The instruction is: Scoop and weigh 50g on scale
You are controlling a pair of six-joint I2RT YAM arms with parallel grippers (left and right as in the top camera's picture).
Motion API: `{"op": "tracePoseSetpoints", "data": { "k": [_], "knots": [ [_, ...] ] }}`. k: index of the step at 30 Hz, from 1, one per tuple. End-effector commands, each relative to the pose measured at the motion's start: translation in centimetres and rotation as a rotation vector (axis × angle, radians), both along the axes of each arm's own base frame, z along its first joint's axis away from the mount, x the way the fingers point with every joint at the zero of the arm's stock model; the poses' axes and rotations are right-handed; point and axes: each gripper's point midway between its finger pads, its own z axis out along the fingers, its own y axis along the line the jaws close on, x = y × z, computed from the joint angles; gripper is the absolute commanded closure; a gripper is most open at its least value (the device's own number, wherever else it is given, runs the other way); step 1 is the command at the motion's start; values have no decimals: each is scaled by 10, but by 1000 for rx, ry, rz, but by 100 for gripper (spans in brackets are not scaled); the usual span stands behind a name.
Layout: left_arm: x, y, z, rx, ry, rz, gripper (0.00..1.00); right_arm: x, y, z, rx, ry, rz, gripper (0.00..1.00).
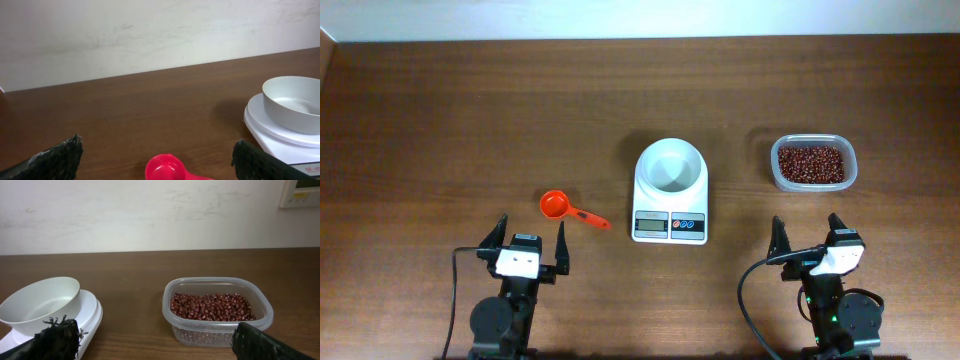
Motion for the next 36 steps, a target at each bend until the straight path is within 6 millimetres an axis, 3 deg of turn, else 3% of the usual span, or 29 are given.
{"op": "tracePoseSetpoints", "data": {
  "k": [1,17,20,29,31,36],
  "knots": [
    [0,-2,-2,-17,6,-11,1,0,3,-4,-1,8,14,1],
    [0,-1,1,-17,-7,-9,1,0,3,-4,-1,8,14,1],
    [0,-2,22,-22,-90,-12,1,0,3,-4,-1,8,14,1],
    [-20,3,127,-40,-418,5,1,0,3,-4,-1,8,14,1],
    [-23,13,154,-46,-382,66,1,0,3,-4,-1,8,14,1],
    [-9,13,215,-27,-165,70,1,0,3,-4,-1,8,14,1]
  ]
}}
